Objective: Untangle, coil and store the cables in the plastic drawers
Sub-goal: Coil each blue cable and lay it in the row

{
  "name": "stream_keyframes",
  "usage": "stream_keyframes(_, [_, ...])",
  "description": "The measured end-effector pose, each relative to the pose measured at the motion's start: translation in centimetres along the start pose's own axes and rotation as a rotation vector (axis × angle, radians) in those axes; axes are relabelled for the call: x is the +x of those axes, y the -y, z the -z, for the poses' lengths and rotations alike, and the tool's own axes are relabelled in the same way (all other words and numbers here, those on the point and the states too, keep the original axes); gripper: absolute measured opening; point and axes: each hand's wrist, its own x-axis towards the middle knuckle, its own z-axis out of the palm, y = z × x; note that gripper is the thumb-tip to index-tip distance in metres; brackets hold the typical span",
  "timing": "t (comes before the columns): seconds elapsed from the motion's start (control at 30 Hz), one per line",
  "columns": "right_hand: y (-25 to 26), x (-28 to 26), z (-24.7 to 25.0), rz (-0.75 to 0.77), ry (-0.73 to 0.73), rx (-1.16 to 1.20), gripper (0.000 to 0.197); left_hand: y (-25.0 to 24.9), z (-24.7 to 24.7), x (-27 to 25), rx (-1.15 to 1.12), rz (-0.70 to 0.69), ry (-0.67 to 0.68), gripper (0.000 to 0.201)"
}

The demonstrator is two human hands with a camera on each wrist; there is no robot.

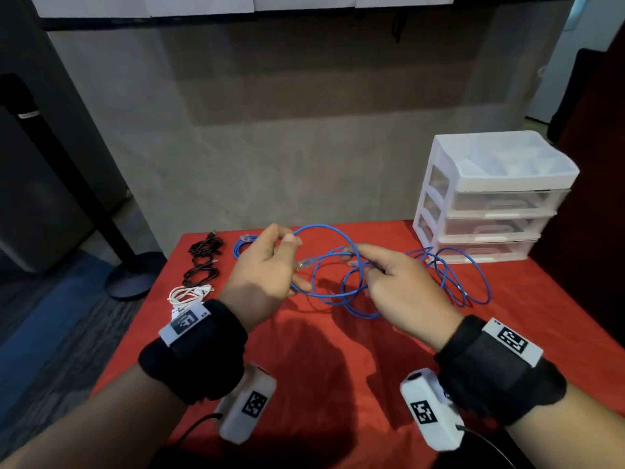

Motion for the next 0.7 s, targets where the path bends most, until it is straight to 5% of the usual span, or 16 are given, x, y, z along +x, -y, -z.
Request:
stream_keyframes(0.23, [-1.0,0.5,0.5,0.034,0.044,-0.021,0.051,-1.2,0.2,0.0,-0.035,0.341,0.14,0.032])
stream_keyframes(0.37, [-1.3,1.2,0.2,0.102,0.083,0.175,0.047,-1.2,0.9,-0.5,-0.235,0.565,0.408,0.038])
stream_keyframes(0.57, [0.0,0.8,0.3,-0.017,0.128,0.582,0.032,-0.8,1.3,-0.4,-0.465,0.663,0.542,0.042])
stream_keyframes(0.7, [0.1,0.8,0.0,0.008,0.265,0.492,0.03,-0.3,2.1,0.4,-0.671,0.721,0.618,0.062])
